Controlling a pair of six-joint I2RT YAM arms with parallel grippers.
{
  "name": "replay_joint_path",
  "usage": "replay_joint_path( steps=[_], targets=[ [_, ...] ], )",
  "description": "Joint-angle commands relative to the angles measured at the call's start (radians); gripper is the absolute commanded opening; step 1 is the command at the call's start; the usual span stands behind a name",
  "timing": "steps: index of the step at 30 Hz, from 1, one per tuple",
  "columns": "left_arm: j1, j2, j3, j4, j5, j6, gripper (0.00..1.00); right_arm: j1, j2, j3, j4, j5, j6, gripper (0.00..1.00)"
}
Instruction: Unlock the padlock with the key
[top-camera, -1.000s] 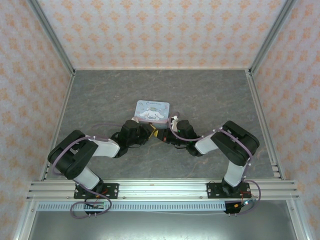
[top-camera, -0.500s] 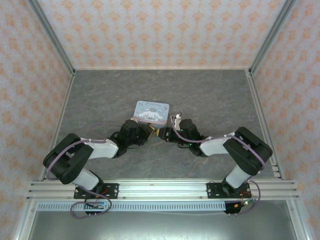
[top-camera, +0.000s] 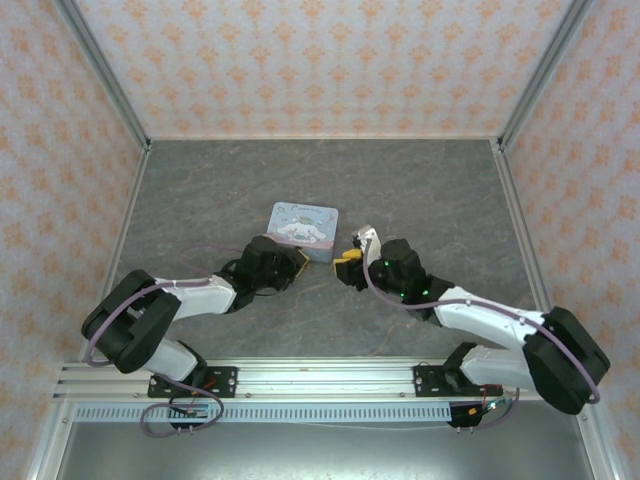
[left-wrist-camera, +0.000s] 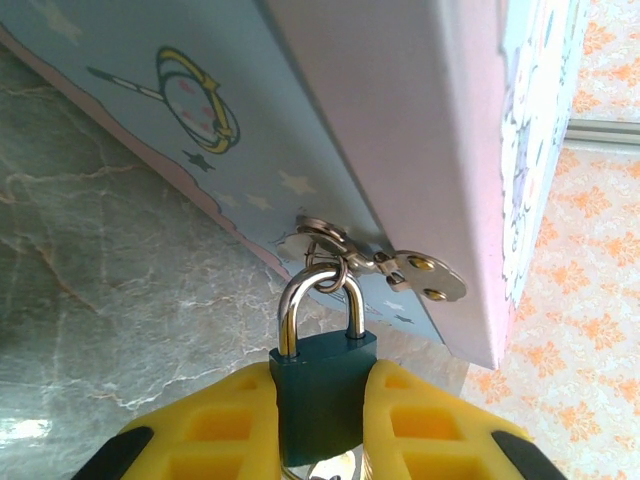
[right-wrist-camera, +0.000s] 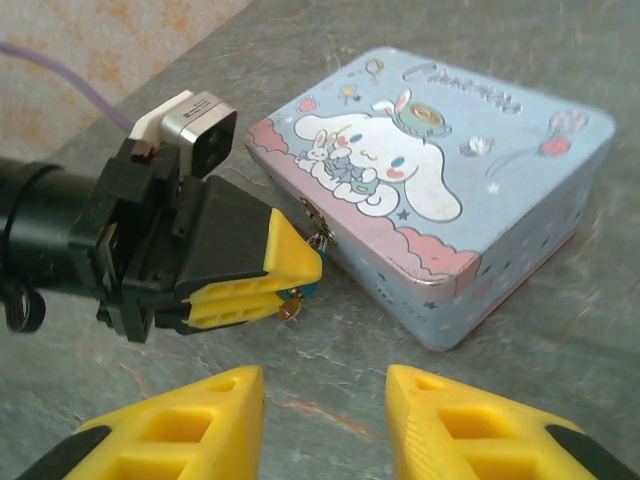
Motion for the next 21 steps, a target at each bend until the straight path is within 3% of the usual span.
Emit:
replay_joint_path(
  steps=[1, 7, 13, 21],
  targets=[
    [-0.004, -0.036, 0.036, -0.019, 0.004, -0.010, 0.00, 0.018, -0.066, -0.006, -0.082, 0.033, -0.309, 0.35],
    [-0.003, -0.042, 0.057, -0.054, 0.020, -0.009, 0.00, 0.153, -0.061, 0.004, -0.123, 0.253, -0.668, 0.34],
    [-0.003, -0.033, 0.085, -0.069, 0.044, -0.009, 0.00, 0.250, 0.037, 0.026, -0.073, 0.452, -0.899, 0.34],
    [-0.003, -0.018, 0.112, -0.089, 0.062, -0.007, 0.00, 0.272, 0.173, 0.067, 0.005, 0.460, -0.991, 0.34]
  ],
)
